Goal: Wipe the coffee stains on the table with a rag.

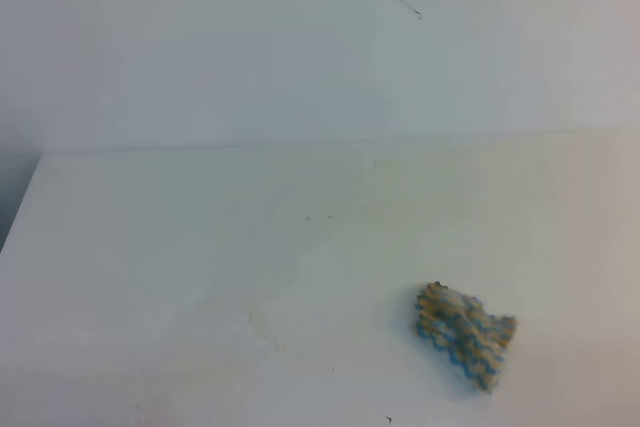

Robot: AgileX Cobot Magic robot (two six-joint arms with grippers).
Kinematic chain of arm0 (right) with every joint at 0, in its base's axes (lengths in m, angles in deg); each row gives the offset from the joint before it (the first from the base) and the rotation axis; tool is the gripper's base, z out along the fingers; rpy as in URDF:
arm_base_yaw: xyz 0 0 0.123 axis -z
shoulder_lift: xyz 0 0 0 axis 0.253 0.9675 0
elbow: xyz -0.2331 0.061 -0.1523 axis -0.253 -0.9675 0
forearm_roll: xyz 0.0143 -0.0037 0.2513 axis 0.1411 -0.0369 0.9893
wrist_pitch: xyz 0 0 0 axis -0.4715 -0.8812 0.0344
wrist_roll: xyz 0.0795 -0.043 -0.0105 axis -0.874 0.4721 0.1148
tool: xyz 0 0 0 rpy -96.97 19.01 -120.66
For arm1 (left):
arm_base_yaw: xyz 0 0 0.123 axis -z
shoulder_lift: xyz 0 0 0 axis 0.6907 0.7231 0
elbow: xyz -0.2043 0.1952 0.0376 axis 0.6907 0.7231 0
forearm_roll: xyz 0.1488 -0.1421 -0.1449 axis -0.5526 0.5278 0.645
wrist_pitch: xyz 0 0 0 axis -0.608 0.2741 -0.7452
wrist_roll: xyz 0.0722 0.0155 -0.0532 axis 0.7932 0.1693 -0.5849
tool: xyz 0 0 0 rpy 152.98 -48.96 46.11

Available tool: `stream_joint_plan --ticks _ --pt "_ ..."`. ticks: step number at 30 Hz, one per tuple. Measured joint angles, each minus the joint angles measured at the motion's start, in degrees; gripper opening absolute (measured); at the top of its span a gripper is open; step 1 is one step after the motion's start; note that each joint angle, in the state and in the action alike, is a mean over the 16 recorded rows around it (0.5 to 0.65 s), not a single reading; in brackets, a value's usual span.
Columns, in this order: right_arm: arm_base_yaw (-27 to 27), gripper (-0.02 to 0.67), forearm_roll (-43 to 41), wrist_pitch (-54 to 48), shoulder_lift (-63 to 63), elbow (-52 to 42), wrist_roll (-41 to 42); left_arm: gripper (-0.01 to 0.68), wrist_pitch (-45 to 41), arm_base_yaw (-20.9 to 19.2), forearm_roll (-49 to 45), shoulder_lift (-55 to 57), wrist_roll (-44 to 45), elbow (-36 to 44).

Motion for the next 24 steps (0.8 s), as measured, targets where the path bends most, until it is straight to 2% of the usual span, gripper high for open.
stream_joint_plan --ticks 24 --pt "0.0 -0.004 0.0 0.0 0.0 0.0 0.0 -0.001 0.0 0.0 0.0 0.0 0.34 0.0"
